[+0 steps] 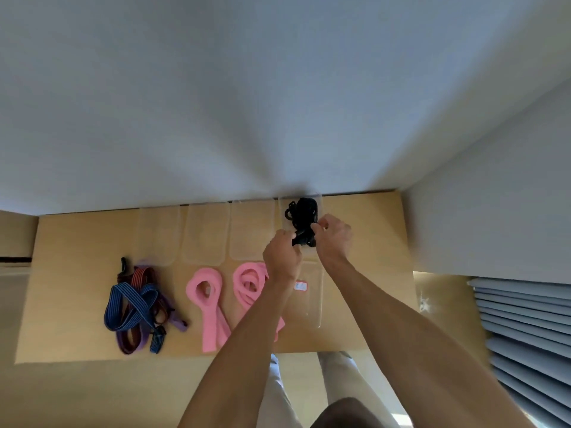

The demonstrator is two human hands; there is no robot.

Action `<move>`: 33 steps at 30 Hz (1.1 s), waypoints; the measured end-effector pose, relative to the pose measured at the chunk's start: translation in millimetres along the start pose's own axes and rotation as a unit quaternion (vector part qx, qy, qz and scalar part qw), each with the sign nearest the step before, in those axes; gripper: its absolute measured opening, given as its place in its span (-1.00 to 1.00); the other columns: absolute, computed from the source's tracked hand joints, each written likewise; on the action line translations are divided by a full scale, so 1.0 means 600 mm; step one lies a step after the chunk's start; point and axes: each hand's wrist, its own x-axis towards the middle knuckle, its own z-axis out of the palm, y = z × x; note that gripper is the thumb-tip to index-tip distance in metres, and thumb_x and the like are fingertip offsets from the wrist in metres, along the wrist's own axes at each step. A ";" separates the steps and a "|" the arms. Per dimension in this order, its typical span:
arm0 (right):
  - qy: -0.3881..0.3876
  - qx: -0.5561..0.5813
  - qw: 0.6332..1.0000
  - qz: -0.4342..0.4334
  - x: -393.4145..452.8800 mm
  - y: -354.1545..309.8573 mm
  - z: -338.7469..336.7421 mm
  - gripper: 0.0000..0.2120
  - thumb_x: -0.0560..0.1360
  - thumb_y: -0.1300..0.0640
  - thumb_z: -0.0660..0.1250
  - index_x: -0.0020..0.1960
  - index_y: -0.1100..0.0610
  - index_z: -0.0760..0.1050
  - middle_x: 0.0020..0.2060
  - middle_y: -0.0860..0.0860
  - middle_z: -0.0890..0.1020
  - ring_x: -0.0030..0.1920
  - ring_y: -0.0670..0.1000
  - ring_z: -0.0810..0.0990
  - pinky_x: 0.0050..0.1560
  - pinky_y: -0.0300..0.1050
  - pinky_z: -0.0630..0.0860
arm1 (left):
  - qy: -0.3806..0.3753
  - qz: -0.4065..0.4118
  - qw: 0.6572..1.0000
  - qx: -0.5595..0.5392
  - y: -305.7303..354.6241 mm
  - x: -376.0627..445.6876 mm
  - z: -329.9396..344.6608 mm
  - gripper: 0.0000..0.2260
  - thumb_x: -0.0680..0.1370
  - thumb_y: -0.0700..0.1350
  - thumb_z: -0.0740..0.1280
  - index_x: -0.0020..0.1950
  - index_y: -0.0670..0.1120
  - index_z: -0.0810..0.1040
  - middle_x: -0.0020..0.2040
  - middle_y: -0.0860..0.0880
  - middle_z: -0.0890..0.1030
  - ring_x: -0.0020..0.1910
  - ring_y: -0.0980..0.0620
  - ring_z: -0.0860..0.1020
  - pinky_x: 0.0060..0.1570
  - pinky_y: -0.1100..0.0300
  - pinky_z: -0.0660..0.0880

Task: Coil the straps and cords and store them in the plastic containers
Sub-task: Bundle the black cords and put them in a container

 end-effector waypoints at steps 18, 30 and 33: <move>-0.012 -0.201 0.972 -0.119 0.034 -0.014 0.057 -0.85 0.56 0.13 0.36 -0.13 0.19 0.54 -0.13 0.10 0.56 -0.07 0.16 0.49 -0.17 -0.04 0.31 | -0.060 0.070 0.990 0.108 -0.013 0.039 0.006 -0.84 0.57 -0.22 0.26 0.02 -0.16 0.63 -0.03 -0.10 0.58 -0.14 -0.12 0.57 -0.22 0.06 0.45; 0.086 -0.105 0.978 -0.157 -0.019 0.033 0.019 -0.89 0.44 0.38 0.41 -0.20 0.24 0.67 0.13 0.21 0.59 0.18 0.27 0.52 0.12 0.14 0.44 | 0.032 0.151 0.980 0.128 -0.019 0.021 -0.005 -0.86 0.37 -0.24 0.51 -0.10 -0.12 0.68 -0.10 -0.04 0.66 -0.05 -0.15 0.56 -0.09 0.01 0.49; 0.040 -0.123 0.982 -0.139 -0.025 0.050 0.027 -0.88 0.49 0.36 0.38 -0.14 0.22 0.68 0.24 0.22 0.54 0.31 0.26 0.44 0.25 0.13 0.36 | 0.003 0.149 0.974 0.170 -0.025 0.022 0.004 -0.94 0.44 -0.20 0.45 -0.21 -0.08 0.69 -0.16 0.02 0.67 -0.04 -0.11 0.53 0.04 0.01 0.42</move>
